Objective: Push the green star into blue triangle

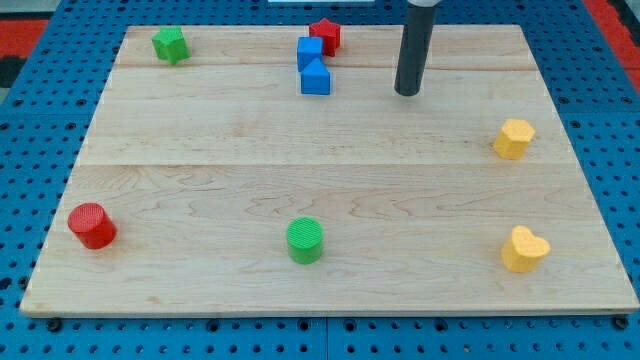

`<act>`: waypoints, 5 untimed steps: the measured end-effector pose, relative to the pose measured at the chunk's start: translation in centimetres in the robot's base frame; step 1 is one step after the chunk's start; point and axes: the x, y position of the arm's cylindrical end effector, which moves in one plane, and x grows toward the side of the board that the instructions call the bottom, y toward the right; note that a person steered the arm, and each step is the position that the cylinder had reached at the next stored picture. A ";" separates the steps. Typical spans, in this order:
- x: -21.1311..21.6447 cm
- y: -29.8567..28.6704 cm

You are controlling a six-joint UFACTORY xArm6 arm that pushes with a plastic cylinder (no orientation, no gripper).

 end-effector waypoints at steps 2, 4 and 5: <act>0.7 -10.8; -3.4 -9.1; 2.1 -11.9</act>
